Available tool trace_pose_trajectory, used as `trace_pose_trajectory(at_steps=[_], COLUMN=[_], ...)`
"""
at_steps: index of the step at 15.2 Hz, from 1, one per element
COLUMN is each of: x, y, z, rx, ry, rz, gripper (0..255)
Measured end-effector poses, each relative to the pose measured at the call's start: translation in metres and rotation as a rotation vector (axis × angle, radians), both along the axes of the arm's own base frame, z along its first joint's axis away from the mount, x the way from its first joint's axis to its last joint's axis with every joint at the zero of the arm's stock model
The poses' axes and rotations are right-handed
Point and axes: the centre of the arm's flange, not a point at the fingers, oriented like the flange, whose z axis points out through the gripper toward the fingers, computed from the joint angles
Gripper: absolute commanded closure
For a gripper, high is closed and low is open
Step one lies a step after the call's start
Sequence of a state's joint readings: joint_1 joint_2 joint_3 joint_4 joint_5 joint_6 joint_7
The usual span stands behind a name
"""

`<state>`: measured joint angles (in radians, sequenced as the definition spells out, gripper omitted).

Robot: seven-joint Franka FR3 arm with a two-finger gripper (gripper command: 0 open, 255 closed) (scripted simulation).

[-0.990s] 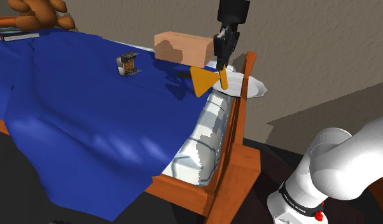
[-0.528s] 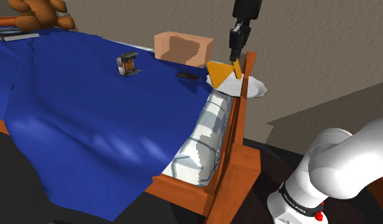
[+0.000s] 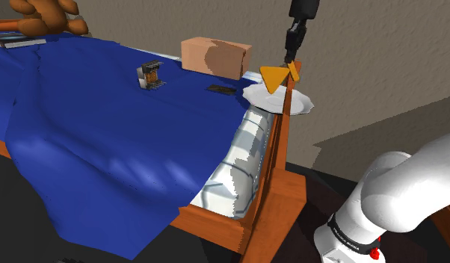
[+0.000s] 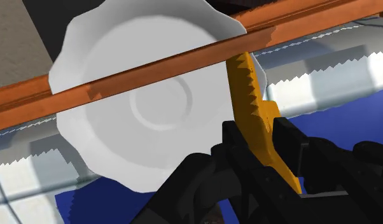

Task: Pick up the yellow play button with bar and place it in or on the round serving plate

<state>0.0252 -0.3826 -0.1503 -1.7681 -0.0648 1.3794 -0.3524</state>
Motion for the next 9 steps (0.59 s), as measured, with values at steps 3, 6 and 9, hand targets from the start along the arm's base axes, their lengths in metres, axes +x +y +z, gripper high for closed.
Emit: trace_pose_trajectory(at_steps=[3, 6, 9], x=[0.005, 0.010, 0.015], y=[-0.039, -0.079, -0.106], z=[0.005, 0.007, 0.009], rx=[0.000, 0.000, 0.000], ry=[0.000, 0.000, 0.000], rz=[0.000, 0.000, 0.000], gripper=[255, 255, 255])
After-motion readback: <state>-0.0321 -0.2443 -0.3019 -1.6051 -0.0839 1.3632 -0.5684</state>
